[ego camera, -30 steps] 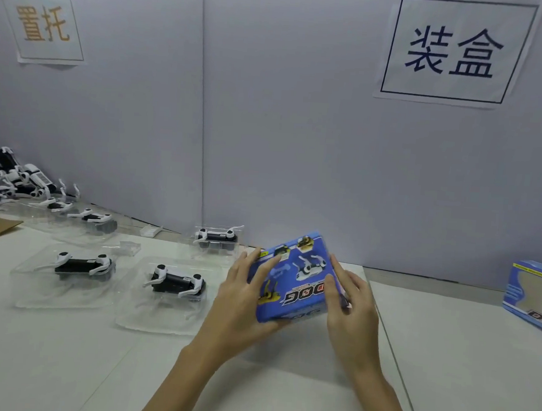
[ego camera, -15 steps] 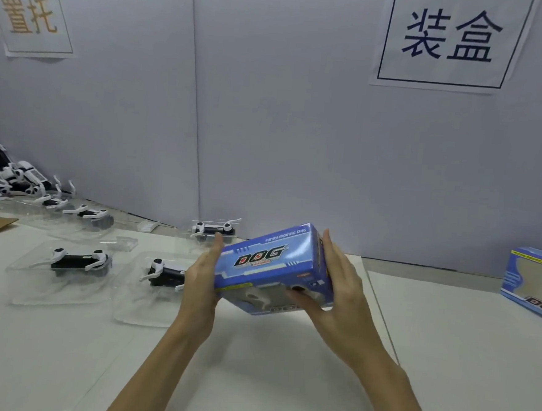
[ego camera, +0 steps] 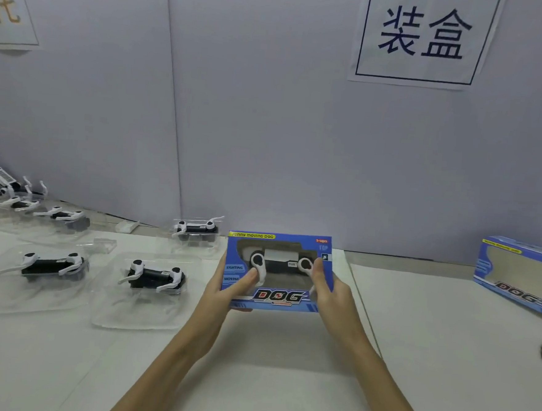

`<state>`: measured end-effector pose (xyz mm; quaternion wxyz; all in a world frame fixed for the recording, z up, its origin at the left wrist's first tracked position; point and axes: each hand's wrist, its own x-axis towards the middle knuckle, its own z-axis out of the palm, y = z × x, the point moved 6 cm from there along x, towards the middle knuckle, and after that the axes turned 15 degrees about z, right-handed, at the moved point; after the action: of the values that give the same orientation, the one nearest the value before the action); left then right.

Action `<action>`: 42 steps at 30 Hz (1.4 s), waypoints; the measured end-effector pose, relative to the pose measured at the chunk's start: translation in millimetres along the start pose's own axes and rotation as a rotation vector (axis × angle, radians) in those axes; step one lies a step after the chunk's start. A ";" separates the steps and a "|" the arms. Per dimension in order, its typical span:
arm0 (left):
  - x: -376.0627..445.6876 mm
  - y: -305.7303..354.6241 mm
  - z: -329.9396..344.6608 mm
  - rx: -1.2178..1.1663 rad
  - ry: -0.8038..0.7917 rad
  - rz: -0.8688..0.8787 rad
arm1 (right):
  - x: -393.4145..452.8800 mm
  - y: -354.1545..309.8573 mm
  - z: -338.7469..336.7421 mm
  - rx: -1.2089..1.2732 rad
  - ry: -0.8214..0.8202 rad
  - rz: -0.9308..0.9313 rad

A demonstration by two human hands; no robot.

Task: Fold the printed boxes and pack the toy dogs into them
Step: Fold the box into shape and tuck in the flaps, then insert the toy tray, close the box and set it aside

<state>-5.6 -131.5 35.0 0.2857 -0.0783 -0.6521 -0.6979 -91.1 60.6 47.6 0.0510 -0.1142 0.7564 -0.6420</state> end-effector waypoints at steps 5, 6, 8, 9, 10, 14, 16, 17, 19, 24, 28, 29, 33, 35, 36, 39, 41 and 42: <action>7.1 -1.3 -18.7 -0.016 -0.040 -0.049 | 4.3 0.5 -10.0 -0.096 -0.126 0.199; 7.7 -2.4 -19.2 -0.016 -0.082 -0.062 | 5.0 -1.0 -19.8 -0.089 -0.127 0.220; 7.2 -4.6 -17.7 -0.012 -0.144 -0.107 | 3.2 -2.2 -37.1 -0.121 -0.186 0.254; 7.7 -5.3 -15.5 -0.007 -0.140 -0.120 | 1.1 -2.3 -43.3 -0.151 -0.233 0.264; 8.4 -6.3 -13.6 -0.013 -0.113 -0.123 | -0.2 -3.2 -48.9 -0.159 -0.263 0.262; 13.5 -18.9 -18.5 -0.180 0.123 -0.126 | -0.2 -21.6 -86.1 0.057 -0.060 0.205; 15.4 -21.0 -22.5 -0.140 0.133 -0.117 | 1.1 -28.6 -114.3 0.300 0.133 0.169; 15.4 -22.6 -23.7 -0.107 0.117 -0.126 | 0.2 -29.9 -129.3 0.454 0.218 0.137; 15.7 -27.6 -21.7 -0.055 0.076 -0.175 | -3.3 -31.6 -158.4 0.743 0.350 0.038; 18.5 -34.7 -9.6 -0.001 0.021 -0.257 | -13.7 -19.1 -208.4 1.139 0.643 -0.152; 18.5 -39.5 -2.2 0.061 -0.018 -0.261 | -2.1 6.7 -212.2 0.925 0.751 0.031; 16.9 -39.2 -1.1 0.089 -0.012 -0.233 | 4.9 13.5 -209.1 0.841 0.751 0.082; 3.1 -29.6 8.2 0.549 -0.142 0.216 | 44.1 23.4 -192.4 0.394 0.787 0.277; -4.4 -34.5 18.1 0.797 -0.275 0.371 | 70.0 15.4 -189.5 0.007 0.766 0.299; -6.2 -36.9 23.1 0.882 -0.321 0.433 | 86.2 13.5 -191.3 -0.214 0.727 0.293; -7.7 -41.0 29.0 1.056 -0.370 0.621 | 129.1 15.1 -217.2 -0.925 0.657 0.303; -6.6 -44.9 31.9 1.070 -0.366 0.653 | 149.7 17.1 -247.4 -1.248 0.708 0.295; -4.8 -48.9 32.8 1.064 -0.362 0.649 | 158.1 17.9 -263.3 -1.356 0.737 0.315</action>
<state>-34.8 -99.4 -5.1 0.3673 -0.2357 -0.8898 -0.1335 -305.2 278.3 85.8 -0.1935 0.2086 0.9584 -0.0224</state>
